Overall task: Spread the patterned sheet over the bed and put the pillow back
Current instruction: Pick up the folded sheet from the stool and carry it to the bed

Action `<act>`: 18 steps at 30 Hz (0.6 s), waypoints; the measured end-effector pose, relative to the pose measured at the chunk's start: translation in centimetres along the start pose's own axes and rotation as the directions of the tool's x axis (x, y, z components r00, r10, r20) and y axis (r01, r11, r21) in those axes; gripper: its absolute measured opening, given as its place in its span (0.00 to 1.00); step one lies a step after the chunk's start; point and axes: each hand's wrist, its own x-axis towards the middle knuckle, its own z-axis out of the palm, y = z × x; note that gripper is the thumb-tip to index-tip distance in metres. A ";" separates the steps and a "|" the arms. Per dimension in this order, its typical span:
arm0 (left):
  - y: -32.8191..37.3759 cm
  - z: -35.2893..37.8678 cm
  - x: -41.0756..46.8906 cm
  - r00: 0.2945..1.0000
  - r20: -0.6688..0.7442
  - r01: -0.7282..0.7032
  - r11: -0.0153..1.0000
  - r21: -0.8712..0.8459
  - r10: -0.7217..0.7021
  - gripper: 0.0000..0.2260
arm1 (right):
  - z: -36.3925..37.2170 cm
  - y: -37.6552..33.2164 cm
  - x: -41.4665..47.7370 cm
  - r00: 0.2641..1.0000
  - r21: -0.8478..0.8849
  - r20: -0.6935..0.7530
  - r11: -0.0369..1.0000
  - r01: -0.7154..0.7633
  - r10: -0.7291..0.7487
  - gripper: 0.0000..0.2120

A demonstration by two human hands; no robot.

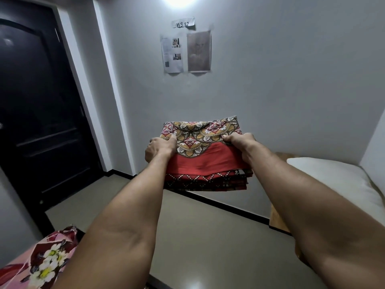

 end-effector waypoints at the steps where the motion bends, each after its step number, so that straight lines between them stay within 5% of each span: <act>1: 0.0 0.1 0.9 1.000 -0.001 0.004 1.000 0.002 -0.004 0.37 | 0.6 -0.1 0.7 1.000 -0.003 0.008 1.000 0.002 -0.002 0.16; 18: -0.6 2.1 14.0 0.985 -0.120 0.130 0.991 0.018 -0.127 0.36 | 12.3 -2.7 13.0 0.978 -0.018 0.209 1.000 0.004 0.000 0.23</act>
